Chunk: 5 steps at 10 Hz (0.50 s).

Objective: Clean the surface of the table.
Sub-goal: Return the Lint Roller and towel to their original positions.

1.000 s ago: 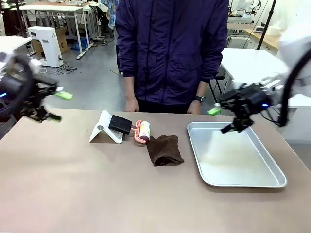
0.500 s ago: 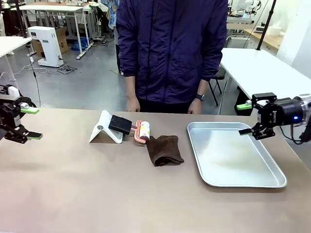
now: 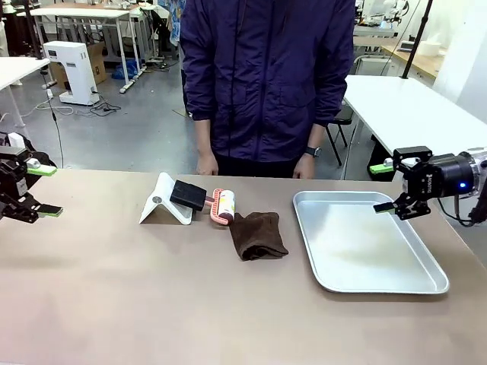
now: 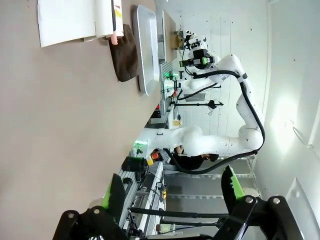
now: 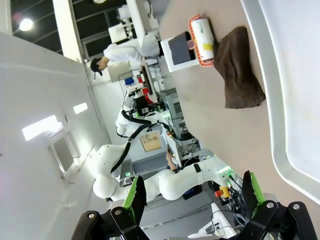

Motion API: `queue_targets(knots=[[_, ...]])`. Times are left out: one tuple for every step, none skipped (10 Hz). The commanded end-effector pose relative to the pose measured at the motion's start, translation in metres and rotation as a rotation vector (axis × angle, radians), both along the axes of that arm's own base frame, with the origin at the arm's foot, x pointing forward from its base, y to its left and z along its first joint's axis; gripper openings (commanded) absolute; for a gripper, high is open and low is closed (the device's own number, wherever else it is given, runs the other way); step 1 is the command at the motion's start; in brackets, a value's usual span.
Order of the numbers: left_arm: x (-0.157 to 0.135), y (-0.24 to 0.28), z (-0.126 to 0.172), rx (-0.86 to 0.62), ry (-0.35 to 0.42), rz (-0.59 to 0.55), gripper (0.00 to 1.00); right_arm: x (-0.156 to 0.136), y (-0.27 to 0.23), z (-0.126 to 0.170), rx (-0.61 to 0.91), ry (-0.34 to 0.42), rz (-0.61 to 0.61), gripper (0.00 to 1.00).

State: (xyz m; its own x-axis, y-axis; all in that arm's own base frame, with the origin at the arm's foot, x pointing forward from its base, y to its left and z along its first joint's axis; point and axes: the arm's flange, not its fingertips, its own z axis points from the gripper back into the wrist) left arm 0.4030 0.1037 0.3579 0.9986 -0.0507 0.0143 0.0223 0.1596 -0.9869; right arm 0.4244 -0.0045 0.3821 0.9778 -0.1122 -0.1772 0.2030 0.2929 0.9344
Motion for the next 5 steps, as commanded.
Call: queue_targets(knots=[[-0.0046,-0.0052,-0.0001,0.004,-0.002,0.005,1.00,-0.0008,-0.0021,0.0048,-0.003,-0.006,0.013,1.00],[-0.0046,-0.0052,-0.0001,0.004,-0.002,0.005,1.00,-0.0008,-0.0021,0.0048,-0.003,-0.006,0.013,1.00],[-0.0046,-0.0052,-0.0001,0.004,-0.002,0.005,1.00,-0.0008,-0.0021,0.0048,-0.003,-0.006,0.013,1.00],[-0.0046,-0.0052,-0.0001,0.004,-0.002,0.005,1.00,-0.0008,-0.0021,0.0048,-0.003,-0.006,0.013,1.00],[-0.0046,-0.0052,-0.0001,0.004,-0.002,0.005,1.00,-0.0008,-0.0021,0.0048,-0.003,-0.006,0.013,1.00]])
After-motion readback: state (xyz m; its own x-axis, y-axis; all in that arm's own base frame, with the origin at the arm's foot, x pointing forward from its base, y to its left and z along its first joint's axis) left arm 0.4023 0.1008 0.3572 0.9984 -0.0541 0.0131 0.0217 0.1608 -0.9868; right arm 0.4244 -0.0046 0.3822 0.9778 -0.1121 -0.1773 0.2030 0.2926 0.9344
